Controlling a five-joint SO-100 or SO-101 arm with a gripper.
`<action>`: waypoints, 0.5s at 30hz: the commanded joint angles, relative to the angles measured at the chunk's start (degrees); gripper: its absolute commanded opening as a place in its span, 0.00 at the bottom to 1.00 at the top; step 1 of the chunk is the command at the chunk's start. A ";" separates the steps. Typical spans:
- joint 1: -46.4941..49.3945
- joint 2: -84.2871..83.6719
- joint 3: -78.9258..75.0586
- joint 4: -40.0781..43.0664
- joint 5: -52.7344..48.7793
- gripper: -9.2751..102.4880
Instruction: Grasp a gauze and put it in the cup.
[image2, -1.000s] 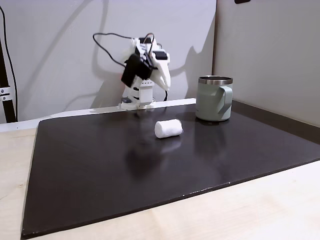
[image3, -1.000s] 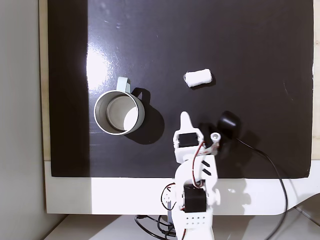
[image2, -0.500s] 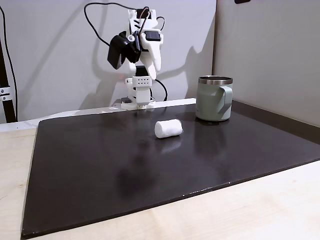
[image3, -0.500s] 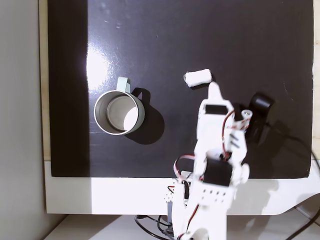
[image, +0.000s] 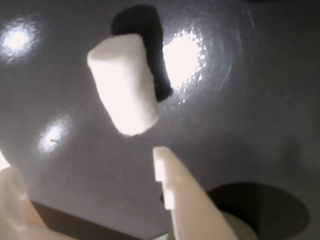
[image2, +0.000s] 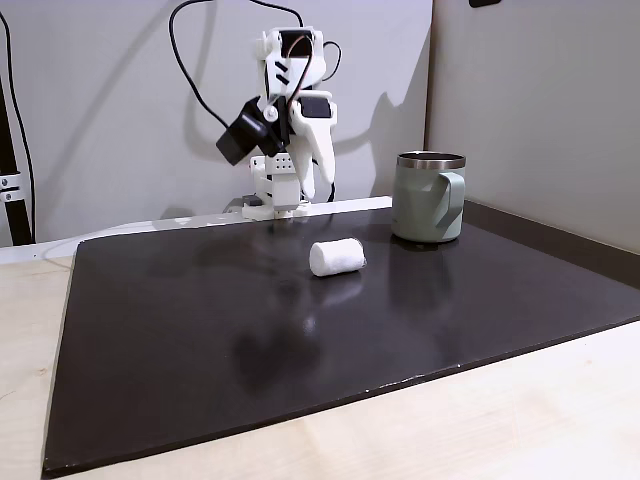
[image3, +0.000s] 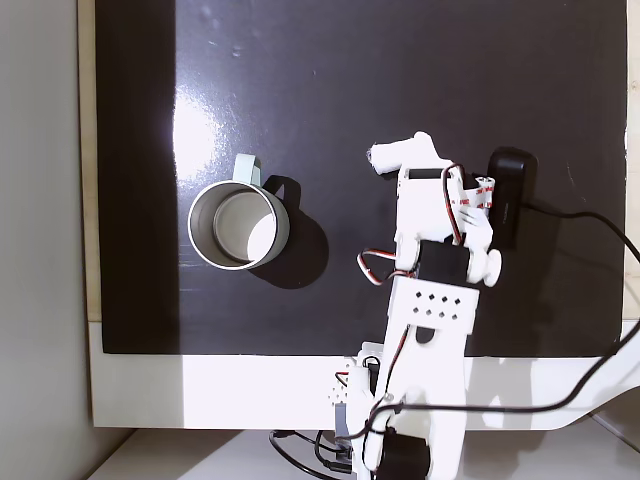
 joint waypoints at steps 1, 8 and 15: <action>0.62 -2.72 -3.34 -2.72 -0.44 0.34; -0.97 -11.34 -4.75 -6.33 -0.62 0.34; -1.85 -22.06 -9.76 -7.82 -0.97 0.34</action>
